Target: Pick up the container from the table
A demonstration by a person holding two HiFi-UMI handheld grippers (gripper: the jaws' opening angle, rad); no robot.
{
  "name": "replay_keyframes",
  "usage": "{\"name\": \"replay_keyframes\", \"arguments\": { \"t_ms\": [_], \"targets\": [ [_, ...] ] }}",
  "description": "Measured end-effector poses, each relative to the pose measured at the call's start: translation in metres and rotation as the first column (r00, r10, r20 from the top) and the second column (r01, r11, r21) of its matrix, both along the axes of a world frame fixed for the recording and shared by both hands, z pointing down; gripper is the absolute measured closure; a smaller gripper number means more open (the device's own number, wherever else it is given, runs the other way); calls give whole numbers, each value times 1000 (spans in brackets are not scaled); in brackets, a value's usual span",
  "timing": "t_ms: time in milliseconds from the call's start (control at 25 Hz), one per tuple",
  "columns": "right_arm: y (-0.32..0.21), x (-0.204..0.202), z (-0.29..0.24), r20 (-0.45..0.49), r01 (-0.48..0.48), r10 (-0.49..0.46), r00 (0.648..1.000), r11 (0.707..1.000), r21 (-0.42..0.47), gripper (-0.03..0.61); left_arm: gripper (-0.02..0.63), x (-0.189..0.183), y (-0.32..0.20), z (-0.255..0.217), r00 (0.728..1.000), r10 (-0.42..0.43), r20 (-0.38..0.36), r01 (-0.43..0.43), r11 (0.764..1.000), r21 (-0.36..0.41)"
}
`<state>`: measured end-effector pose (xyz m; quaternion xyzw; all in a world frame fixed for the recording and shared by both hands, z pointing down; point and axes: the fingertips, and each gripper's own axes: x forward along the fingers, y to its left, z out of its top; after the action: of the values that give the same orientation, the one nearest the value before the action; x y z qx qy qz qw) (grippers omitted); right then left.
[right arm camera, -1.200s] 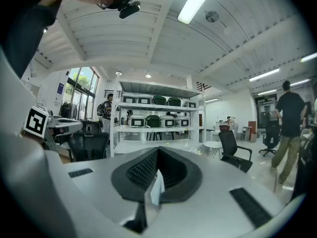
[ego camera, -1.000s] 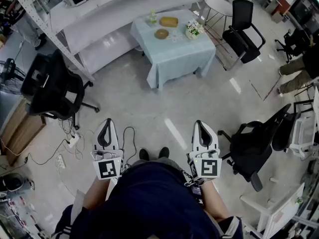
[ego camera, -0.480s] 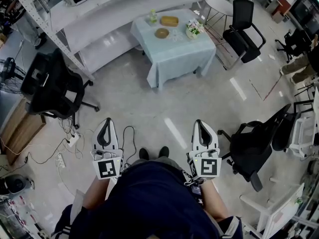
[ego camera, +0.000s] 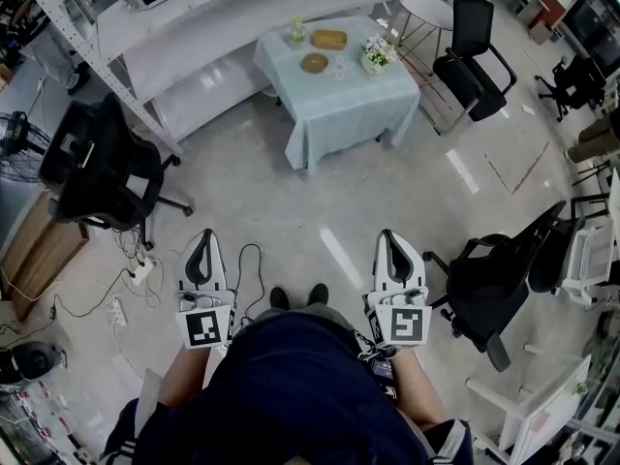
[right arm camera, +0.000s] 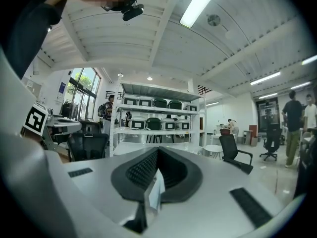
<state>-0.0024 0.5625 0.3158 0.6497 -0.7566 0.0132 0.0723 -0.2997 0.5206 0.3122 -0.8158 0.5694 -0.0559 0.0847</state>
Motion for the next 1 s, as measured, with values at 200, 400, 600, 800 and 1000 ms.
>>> {"name": "replay_keyframes", "arguments": {
  "t_ms": [200,400,600,800,1000],
  "targets": [
    [-3,-3,-3,2,5,-5,1000,1000,7,577,610,-4,-1,1,1000,2,1,-2,1000,-14],
    [-9,-10,-8,1,35,-35,999,999,23,531,611,-8,-3,0,1000,8,5,-8,1000,-12],
    [-15,-18,-13,7,63,-64,998,997,45,405,611,-13,-4,2,1000,11,7,-10,1000,-16],
    [-24,-32,-20,-3,86,-86,996,995,56,322,611,-25,-6,3,1000,17,1,-17,1000,-17],
    [-36,-49,-23,-40,97,-95,995,993,68,266,611,-42,-10,6,999,39,-7,-39,999,-12]
  ]
}}
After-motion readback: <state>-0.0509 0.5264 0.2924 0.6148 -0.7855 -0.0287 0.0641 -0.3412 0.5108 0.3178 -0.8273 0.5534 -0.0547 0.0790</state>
